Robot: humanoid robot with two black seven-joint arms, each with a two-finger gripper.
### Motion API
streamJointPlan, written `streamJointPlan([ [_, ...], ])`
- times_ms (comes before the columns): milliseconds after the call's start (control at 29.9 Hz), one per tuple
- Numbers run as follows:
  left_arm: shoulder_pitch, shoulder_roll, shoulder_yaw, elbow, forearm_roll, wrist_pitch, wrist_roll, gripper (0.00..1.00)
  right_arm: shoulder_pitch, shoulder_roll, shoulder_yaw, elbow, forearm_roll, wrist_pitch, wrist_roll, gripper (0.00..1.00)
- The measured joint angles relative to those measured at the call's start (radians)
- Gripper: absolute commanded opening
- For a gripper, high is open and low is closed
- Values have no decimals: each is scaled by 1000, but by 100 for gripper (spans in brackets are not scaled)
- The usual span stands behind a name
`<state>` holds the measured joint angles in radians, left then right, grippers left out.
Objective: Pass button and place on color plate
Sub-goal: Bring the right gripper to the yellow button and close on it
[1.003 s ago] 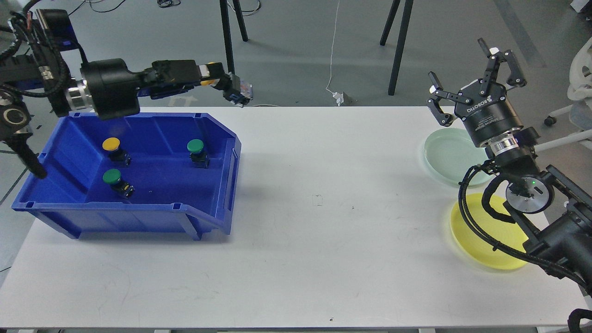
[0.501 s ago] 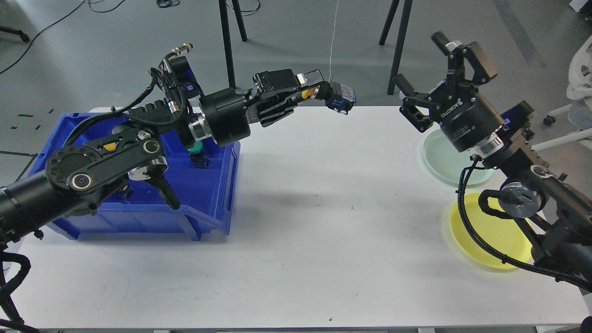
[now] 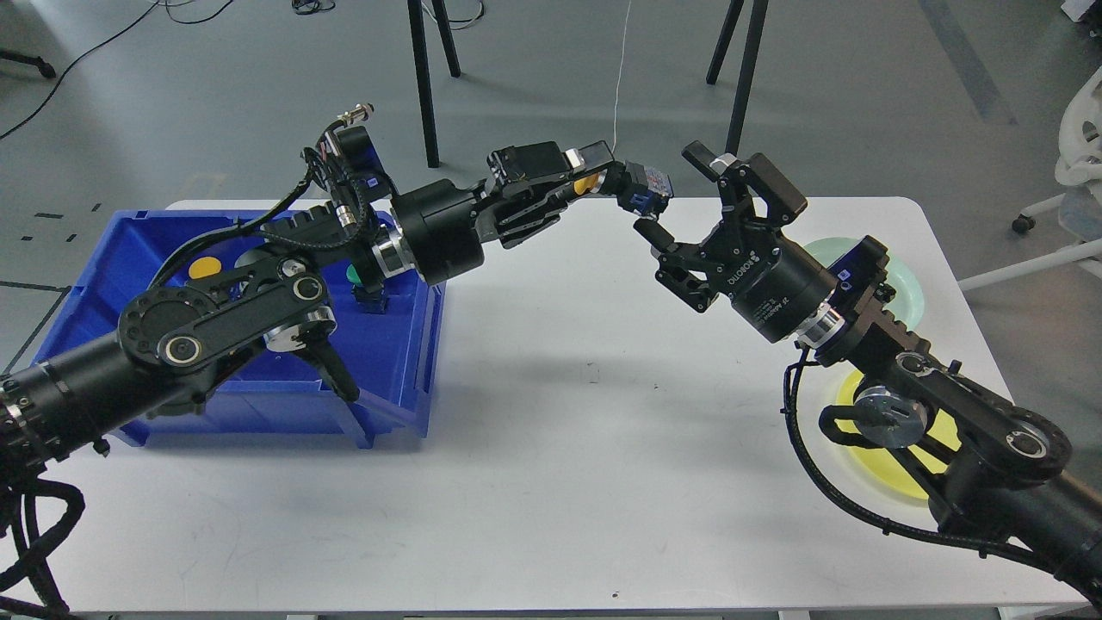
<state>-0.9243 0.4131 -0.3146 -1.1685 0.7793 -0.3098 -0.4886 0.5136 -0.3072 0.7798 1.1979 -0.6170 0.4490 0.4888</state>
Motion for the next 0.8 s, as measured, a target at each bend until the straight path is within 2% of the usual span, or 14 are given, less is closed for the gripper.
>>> streamJointPlan([
  [100,1,0,0,0,0,0,0,15,-1,23,0,-2,0,0,0,93],
  [334,1,-1,0,2,0,0,0,15,-11,42,4,-1,2,-2,0,62],
  [535,7,1,0,3,-1,0,0,15,-21,42,18,4,3,-1,0,48],
  [669,15,1,0,3,-1,1,0,16,-21,41,19,5,3,2,0,28],
  [802,19,0,-1,3,-2,2,-2,16,-20,44,18,4,2,-1,0,18],
])
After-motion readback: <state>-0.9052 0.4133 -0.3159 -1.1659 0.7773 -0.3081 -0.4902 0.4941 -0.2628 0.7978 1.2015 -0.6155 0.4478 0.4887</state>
